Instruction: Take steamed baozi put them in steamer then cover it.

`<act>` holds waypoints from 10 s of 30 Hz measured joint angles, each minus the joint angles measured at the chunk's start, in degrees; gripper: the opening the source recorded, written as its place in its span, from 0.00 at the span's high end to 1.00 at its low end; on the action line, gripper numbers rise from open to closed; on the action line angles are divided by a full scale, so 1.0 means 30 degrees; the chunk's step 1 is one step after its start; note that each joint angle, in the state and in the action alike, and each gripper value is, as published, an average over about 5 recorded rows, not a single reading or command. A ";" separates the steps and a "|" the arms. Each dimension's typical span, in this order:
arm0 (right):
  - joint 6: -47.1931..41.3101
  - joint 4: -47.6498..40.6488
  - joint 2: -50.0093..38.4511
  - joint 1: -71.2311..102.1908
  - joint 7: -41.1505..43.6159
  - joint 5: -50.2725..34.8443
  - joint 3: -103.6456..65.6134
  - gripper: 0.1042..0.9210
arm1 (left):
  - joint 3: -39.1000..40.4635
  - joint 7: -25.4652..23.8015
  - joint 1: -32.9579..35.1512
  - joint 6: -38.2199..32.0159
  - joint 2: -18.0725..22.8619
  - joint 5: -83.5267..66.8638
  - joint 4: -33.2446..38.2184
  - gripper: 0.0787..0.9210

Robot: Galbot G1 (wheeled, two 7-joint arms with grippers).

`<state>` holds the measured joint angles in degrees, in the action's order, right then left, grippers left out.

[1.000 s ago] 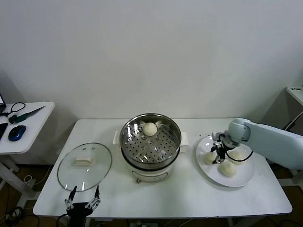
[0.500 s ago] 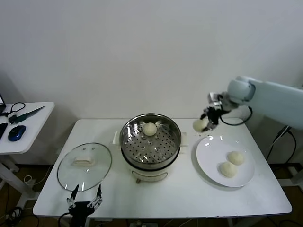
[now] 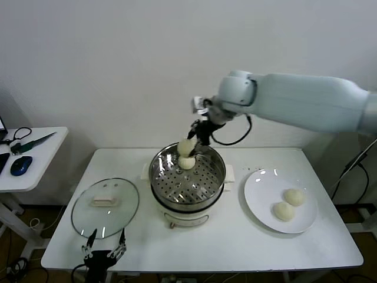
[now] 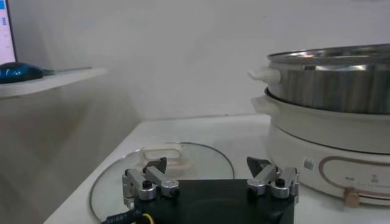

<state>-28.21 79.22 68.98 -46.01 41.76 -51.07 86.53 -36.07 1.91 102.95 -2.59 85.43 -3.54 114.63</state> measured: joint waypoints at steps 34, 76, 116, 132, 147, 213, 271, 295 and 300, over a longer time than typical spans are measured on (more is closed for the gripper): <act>-0.1414 -0.1869 0.2526 0.3594 -0.2298 0.1320 -0.0361 0.13 | 0.0129 0.0006 -0.0006 0.0046 0.0112 0.0194 0.0042 0.12; 0.4118 -0.1332 -1.1691 0.7215 0.4355 1.1804 -0.0674 0.12 | -0.0040 -0.0137 -0.0091 0.0213 0.0403 0.0120 0.0082 0.12; 0.7950 -0.1014 -0.8929 0.2180 0.5802 1.1060 0.0148 0.34 | 0.0064 -0.0053 0.0211 0.0164 0.0453 0.0648 0.0272 0.12; 1.4833 0.2715 -0.1819 -0.3319 0.5847 1.2496 0.0915 0.34 | -0.0039 -0.0012 0.0303 0.0081 0.0439 0.0627 0.0478 0.12; 1.6741 0.2863 0.0973 -0.0244 0.4133 1.7874 0.1255 0.34 | -0.0197 0.0159 0.0372 -0.0111 0.0389 0.0514 0.0335 0.12; 0.9826 -0.7235 -1.0854 1.0362 0.6332 1.5992 -0.6276 0.12 | -0.0373 0.0115 0.0797 -0.0307 0.0563 0.0787 0.0491 0.12; 0.4231 -0.0841 -0.4255 -0.1411 0.4616 0.3327 0.1218 0.38 | -0.0322 0.0084 0.0897 -0.0108 0.0295 0.0829 0.1071 0.12; 0.2056 -0.0990 -0.1642 0.2066 0.2391 0.4807 0.1874 0.38 | -0.0229 0.0072 0.0974 -0.0167 0.0315 0.0883 0.1178 0.12; 0.1935 -0.1086 -0.1562 0.2445 0.2188 0.5102 0.1738 0.31 | -0.0250 0.0075 0.0970 -0.0163 0.0315 0.0873 0.1210 0.12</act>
<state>-22.40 75.96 64.29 -38.67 48.33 -35.76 91.75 -36.82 2.13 105.86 -3.07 86.38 -0.92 118.26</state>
